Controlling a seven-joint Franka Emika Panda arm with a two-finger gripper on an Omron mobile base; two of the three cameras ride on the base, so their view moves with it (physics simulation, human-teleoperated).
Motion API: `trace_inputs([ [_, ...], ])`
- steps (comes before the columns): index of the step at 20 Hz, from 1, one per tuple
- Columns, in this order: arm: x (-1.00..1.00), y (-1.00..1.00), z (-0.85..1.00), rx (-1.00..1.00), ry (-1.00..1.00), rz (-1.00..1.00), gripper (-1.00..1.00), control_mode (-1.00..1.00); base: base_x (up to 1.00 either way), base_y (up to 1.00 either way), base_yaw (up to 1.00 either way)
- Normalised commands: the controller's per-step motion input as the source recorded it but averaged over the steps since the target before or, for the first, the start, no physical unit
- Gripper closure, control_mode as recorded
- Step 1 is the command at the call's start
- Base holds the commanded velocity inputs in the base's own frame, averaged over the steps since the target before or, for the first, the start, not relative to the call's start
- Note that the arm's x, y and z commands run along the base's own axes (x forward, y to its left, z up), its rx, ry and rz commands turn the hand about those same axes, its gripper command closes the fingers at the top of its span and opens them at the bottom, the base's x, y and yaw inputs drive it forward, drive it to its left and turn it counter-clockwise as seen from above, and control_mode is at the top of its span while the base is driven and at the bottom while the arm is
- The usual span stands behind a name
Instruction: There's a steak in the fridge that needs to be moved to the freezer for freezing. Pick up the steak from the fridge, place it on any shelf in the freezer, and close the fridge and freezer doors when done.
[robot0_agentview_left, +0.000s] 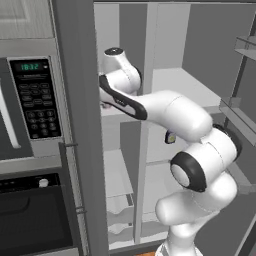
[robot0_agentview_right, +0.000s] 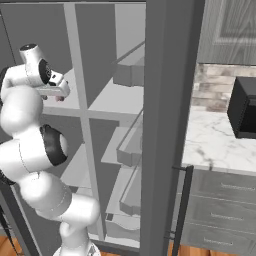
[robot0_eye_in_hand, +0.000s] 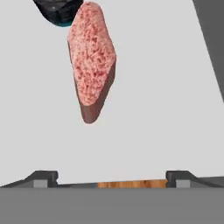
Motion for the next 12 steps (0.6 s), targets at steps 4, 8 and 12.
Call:
trace_inputs([
  [4, -0.97, -0.42, 0.09, 0.04, 0.00, 0.00, -1.00, -1.00, 0.00, 0.00, 0.00],
  [8, -1.00, -0.47, 0.17, 0.05, 0.00, 0.00, -1.00, -1.00, 0.00, 0.00, 0.00],
  [12, -1.00, -0.45, 0.06, 0.03, -0.02, 0.00, -1.00, -1.00, 0.00, 0.00, 0.00],
])
